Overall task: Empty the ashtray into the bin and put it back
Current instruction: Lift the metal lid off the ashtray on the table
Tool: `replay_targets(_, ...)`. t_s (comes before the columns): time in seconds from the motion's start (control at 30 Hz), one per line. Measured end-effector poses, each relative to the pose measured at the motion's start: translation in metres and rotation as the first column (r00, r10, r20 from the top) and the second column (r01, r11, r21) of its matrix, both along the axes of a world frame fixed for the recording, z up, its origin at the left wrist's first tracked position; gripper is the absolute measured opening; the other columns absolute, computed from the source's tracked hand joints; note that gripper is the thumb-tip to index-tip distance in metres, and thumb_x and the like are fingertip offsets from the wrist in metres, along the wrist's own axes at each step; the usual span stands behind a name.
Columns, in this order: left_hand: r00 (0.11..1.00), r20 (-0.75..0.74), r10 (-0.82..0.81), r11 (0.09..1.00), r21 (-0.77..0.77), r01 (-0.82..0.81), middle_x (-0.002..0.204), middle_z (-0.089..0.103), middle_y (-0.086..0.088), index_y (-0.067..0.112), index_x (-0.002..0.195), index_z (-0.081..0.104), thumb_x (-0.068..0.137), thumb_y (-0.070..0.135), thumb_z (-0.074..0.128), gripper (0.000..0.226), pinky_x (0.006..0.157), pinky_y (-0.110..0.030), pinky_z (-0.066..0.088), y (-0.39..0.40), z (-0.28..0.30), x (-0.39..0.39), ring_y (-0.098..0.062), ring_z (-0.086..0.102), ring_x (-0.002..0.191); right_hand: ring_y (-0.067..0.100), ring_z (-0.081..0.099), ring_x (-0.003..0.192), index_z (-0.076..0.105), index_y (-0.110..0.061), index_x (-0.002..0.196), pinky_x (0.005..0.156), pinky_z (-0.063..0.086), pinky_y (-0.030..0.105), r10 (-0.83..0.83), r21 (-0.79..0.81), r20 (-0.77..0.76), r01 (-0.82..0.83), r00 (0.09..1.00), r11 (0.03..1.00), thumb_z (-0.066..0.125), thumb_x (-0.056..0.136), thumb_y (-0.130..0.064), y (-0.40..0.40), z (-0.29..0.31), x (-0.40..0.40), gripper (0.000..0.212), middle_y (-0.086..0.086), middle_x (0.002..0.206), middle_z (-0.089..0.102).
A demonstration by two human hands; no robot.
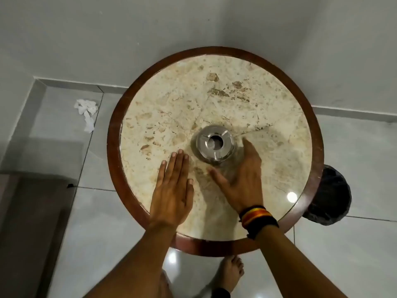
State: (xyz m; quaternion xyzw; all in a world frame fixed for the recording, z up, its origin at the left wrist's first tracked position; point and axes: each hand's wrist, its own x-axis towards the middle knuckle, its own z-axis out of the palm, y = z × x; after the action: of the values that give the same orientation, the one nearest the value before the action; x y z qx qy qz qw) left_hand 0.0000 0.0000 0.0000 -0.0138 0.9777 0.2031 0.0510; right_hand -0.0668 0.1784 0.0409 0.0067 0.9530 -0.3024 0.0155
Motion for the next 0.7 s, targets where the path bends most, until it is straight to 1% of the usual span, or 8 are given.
replay_targets(0.1,0.999,0.035,0.025,1.0,-0.004,-0.025,0.182,0.011,-0.004,0.015,0.172,0.015,0.11,0.039,0.019,0.066,0.139,-0.051,0.013,0.0,0.002,-0.003,-0.019,0.004,0.17,0.032,0.031,0.148,0.02,-0.008,0.159,0.12,0.032,0.047,0.083,0.067,0.002,-0.082,0.997,0.994,0.071,0.076,-0.067,-0.025,0.003,-0.03,0.114,0.014,0.16,0.032)
replay_targets(0.23,1.0,0.026,0.013,1.0,-0.02,-0.013,0.182,0.01,-0.003,0.017,0.172,0.013,0.11,0.039,0.02,0.065,0.139,-0.05,0.012,-0.001,-0.004,-0.002,-0.019,0.004,0.17,0.031,0.036,0.144,0.017,-0.008,0.161,0.118,0.032,0.047,0.099,0.154,0.052,-0.105,0.994,0.983,0.067,0.079,-0.064,-0.038,-0.003,-0.045,0.112,0.013,0.157,0.036)
replay_targets(0.3,1.0,0.004,0.01,1.0,-0.024,-0.01,0.182,0.01,-0.003,0.017,0.172,0.014,0.111,0.038,0.02,0.065,0.139,-0.049,0.012,0.0,-0.008,0.0,-0.019,0.005,0.17,0.031,0.038,0.141,0.02,-0.008,0.16,0.117,0.036,0.046,0.087,0.122,0.041,-0.091,0.995,0.988,0.071,0.078,-0.06,-0.036,-0.002,-0.042,0.11,0.013,0.154,0.039)
replay_targets(0.4,1.0,0.002,0.014,0.999,-0.034,-0.013,0.182,0.013,-0.004,0.014,0.171,0.018,0.111,0.038,0.022,0.065,0.138,-0.051,0.017,0.0,-0.009,0.0,-0.02,0.008,0.17,0.027,0.038,0.14,0.021,-0.012,0.159,0.114,0.041,0.044,0.044,0.003,0.019,-0.044,0.999,0.999,0.079,0.073,-0.053,-0.036,0.004,-0.041,0.111,0.01,0.152,0.04)
replay_targets(0.47,1.0,-0.013,0.012,0.999,-0.041,-0.013,0.181,0.017,-0.006,0.012,0.17,0.022,0.11,0.037,0.023,0.065,0.136,-0.053,0.022,-0.001,-0.01,0.001,-0.022,0.014,0.17,0.024,0.038,0.139,0.021,-0.015,0.158,0.114,0.042,0.039,0.019,-0.04,-0.031,-0.021,0.999,0.999,0.08,0.071,-0.055,-0.032,0.011,-0.043,0.113,0.007,0.15,0.04)
replay_targets(0.53,0.999,-0.043,0.005,1.0,-0.025,-0.006,0.181,0.018,-0.007,0.011,0.17,0.023,0.11,0.035,0.026,0.065,0.136,-0.053,0.022,-0.002,-0.012,0.001,-0.024,0.016,0.169,0.022,0.038,0.139,0.021,-0.019,0.157,0.112,0.039,0.032,-0.03,-0.066,-0.065,0.026,0.997,0.997,0.079,0.07,-0.06,-0.025,0.02,-0.057,0.113,0.005,0.15,0.038)
replay_targets(0.63,0.995,-0.094,-0.02,1.0,-0.018,0.019,0.181,0.019,-0.009,0.009,0.169,0.023,0.108,0.031,0.032,0.065,0.134,-0.054,0.023,-0.002,-0.014,0.001,-0.027,0.019,0.169,0.025,0.038,0.139,0.026,-0.018,0.156,0.109,0.035,0.031,-0.143,-0.076,-0.049,0.139,0.989,0.987,0.081,0.07,-0.055,-0.01,0.023,-0.103,0.108,0.007,0.15,0.039)
replay_targets(0.7,0.993,-0.111,-0.032,0.999,-0.02,0.03,0.181,0.021,-0.01,0.008,0.169,0.024,0.108,0.029,0.033,0.065,0.133,-0.056,0.027,-0.003,-0.014,0.001,-0.028,0.018,0.169,0.029,0.038,0.138,0.029,-0.014,0.155,0.111,0.037,0.036,-0.156,-0.022,0.009,0.157,0.988,0.987,0.082,0.071,-0.048,-0.002,0.02,-0.136,0.105,0.01,0.15,0.04)
